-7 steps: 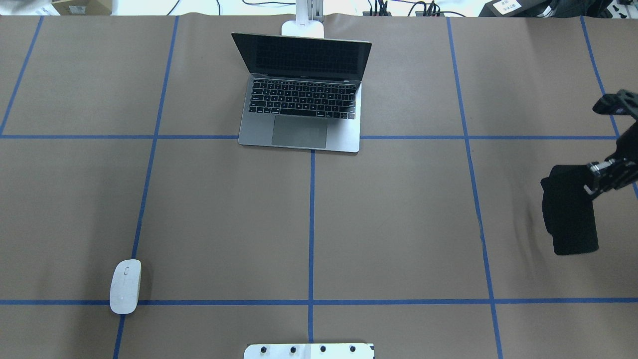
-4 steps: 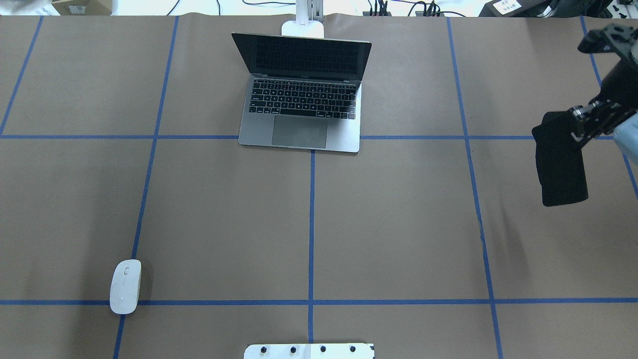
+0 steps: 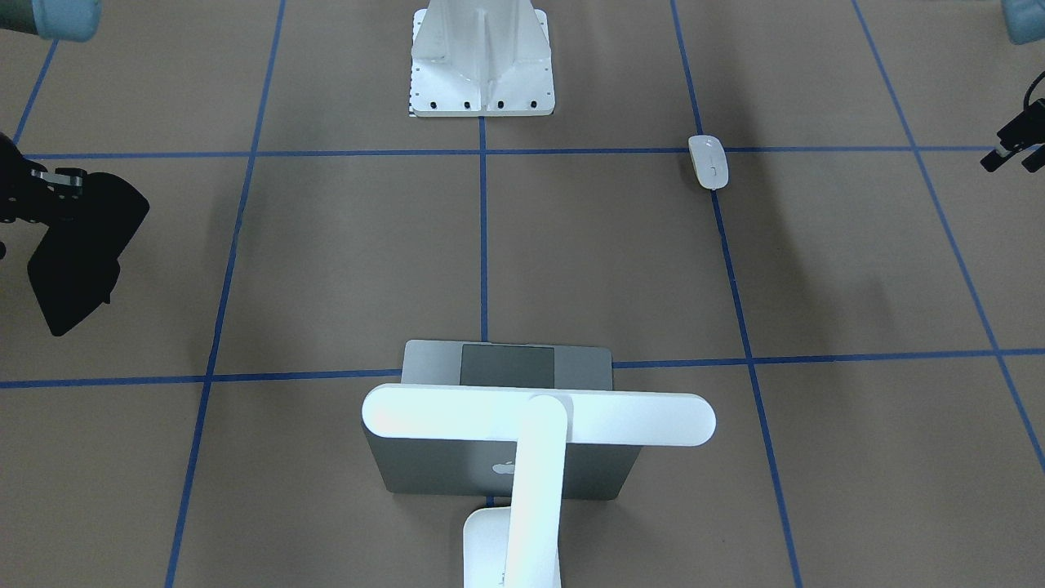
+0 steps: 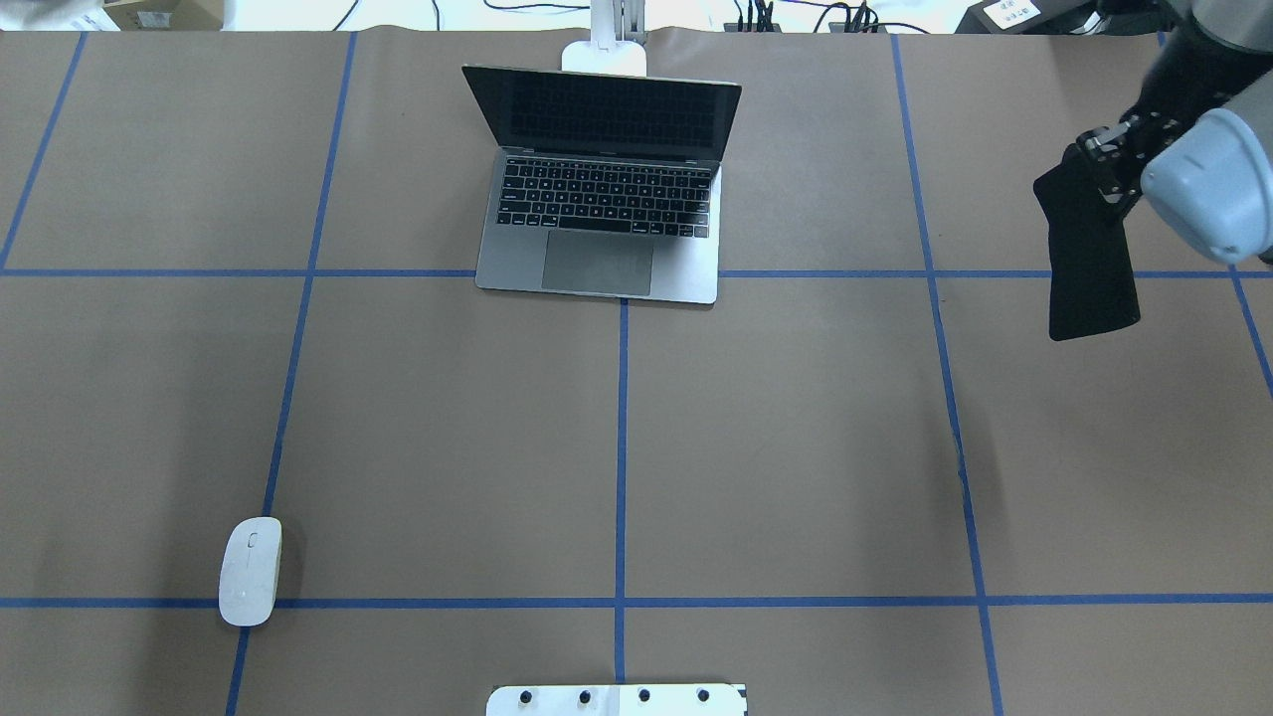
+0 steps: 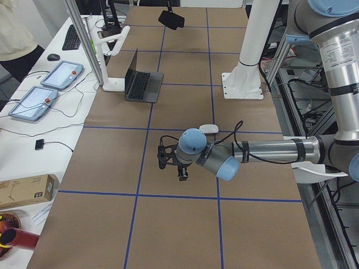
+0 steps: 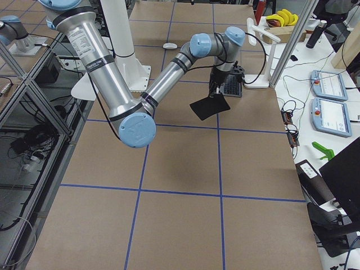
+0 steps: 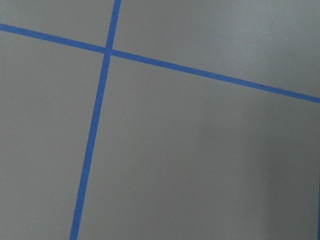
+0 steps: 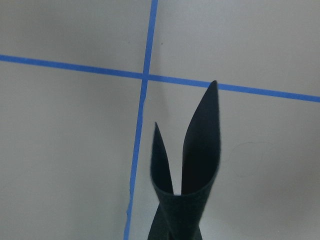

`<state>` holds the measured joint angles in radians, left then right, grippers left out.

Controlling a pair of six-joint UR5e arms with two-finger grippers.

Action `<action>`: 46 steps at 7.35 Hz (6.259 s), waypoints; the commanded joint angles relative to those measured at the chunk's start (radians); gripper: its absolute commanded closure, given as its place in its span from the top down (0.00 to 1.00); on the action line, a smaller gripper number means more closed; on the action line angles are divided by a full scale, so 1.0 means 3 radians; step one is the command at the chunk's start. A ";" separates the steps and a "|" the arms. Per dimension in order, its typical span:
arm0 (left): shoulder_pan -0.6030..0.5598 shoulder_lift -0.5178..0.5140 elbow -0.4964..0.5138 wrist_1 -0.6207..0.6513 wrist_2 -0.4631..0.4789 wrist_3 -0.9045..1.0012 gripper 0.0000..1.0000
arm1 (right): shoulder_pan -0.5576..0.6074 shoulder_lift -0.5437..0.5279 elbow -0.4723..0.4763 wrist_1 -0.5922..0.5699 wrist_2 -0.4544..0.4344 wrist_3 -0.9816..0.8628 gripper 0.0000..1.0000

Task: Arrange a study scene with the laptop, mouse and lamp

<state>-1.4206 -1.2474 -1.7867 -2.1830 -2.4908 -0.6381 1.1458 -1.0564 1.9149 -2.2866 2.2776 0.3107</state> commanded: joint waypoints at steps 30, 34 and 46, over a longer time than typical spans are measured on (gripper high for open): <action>0.0474 -0.0546 -0.0675 0.1131 0.0367 -0.0811 0.97 | -0.0072 -0.1003 -0.0298 0.1532 -0.0357 -0.0087 1.00; 0.0997 -0.0863 -0.0732 0.1232 0.0474 -0.1422 0.99 | 0.0163 -0.1534 -0.0298 0.1542 -0.0357 -0.0830 1.00; 0.2940 -0.1140 -0.1003 0.1673 0.1727 -0.2051 1.00 | 0.0491 -0.1914 -0.0354 0.1542 -0.0398 -0.1578 1.00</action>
<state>-0.5700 -1.5924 -2.0859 -1.6771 -1.9838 -1.2574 1.2925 -1.6287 1.8098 -1.8239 2.1585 -0.1606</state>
